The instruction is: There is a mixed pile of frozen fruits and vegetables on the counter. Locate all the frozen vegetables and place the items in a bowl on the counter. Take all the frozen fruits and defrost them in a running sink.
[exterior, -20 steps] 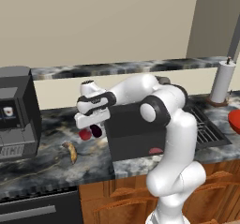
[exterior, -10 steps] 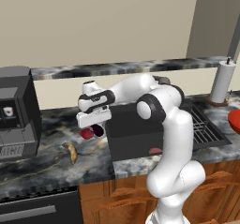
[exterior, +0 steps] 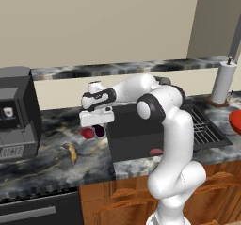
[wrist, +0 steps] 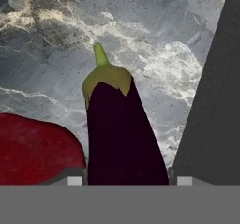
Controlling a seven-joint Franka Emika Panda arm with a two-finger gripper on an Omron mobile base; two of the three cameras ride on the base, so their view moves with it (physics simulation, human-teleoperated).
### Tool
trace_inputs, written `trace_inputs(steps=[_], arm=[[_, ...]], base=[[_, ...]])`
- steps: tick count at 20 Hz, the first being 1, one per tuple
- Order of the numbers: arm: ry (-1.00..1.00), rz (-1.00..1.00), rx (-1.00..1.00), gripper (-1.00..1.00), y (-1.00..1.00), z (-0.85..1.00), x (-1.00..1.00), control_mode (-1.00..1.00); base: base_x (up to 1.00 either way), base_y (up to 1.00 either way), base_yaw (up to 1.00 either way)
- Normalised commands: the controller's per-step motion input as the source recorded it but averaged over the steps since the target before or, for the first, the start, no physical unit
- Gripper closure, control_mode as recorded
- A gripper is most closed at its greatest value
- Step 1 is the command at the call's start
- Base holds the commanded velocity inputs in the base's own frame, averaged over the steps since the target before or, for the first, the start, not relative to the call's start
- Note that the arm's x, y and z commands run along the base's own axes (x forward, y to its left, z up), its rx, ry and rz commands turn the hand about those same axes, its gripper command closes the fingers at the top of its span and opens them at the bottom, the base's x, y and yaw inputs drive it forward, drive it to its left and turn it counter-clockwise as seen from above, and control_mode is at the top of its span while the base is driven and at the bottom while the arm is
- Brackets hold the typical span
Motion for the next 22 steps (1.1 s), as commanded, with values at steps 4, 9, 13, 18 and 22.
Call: trace_inputs(steps=[4, 9, 13, 18, 22], arm=[[0.00, -0.11, 0.00, 1.00, 0.01, -0.04, -0.19, -1.00], [0.00, -0.07, -0.12, 1.00, -0.01, 0.73, -0.08, -1.00], [0.00, -0.08, -0.13, 1.00, -0.06, 0.91, -0.19, -1.00], [-0.01, -0.05, -0.12, 1.00, -0.31, 0.59, -0.30, -1.00], [-0.05, -0.04, -0.04, 1.00, -0.60, 0.40, -0.65, -1.00]], base=[[0.00, 0.00, 0.00], [0.00, 0.00, 0.00], [0.00, 0.00, 0.00], [0.00, 0.00, 0.00], [0.00, 0.00, 0.00]])
